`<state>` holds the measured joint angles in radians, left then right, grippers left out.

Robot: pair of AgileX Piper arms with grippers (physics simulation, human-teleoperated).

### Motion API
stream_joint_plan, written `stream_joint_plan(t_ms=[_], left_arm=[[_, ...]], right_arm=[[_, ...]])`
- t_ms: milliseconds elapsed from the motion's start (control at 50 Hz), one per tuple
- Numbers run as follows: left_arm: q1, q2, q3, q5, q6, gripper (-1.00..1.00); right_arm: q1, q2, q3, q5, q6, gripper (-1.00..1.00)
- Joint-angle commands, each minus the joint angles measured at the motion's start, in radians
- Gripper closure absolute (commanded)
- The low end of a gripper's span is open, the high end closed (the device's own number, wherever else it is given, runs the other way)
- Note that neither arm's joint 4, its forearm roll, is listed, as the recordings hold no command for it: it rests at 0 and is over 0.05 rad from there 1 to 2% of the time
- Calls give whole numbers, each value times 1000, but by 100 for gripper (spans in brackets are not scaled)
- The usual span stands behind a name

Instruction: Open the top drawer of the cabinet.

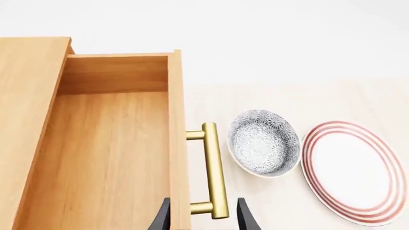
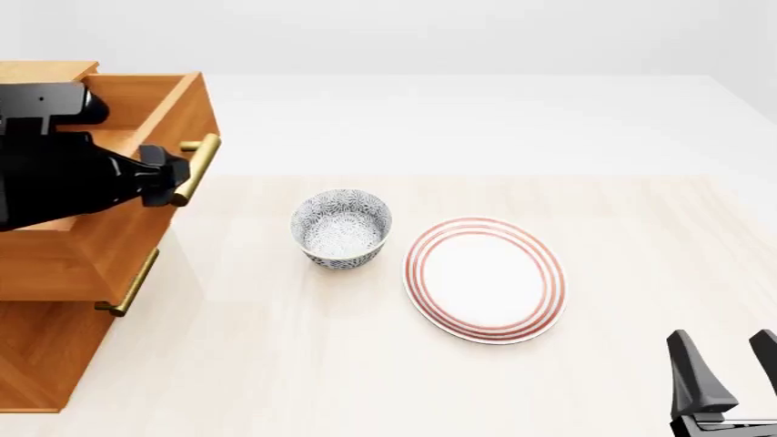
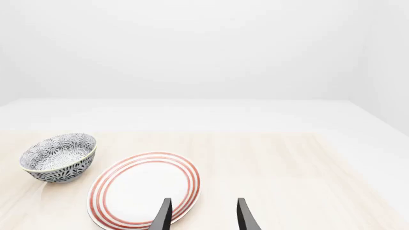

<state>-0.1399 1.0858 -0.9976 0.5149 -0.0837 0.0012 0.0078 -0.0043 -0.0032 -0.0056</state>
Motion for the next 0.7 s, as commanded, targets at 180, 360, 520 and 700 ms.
stream_joint_plan(t_ms=[180, 360, 520, 700], left_arm=[[-30, -12, -15, 17, 16, -100], [-58, 3, -16, 10, 17, -100], [-80, 21, -19, 1, 19, -100], [-104, 30, -37, 7, 32, -100]], right_arm=[[0, 0, 0, 0, 0, -100], [0, 0, 0, 0, 0, -100], [0, 0, 0, 0, 0, -100], [0, 0, 0, 0, 0, -100]])
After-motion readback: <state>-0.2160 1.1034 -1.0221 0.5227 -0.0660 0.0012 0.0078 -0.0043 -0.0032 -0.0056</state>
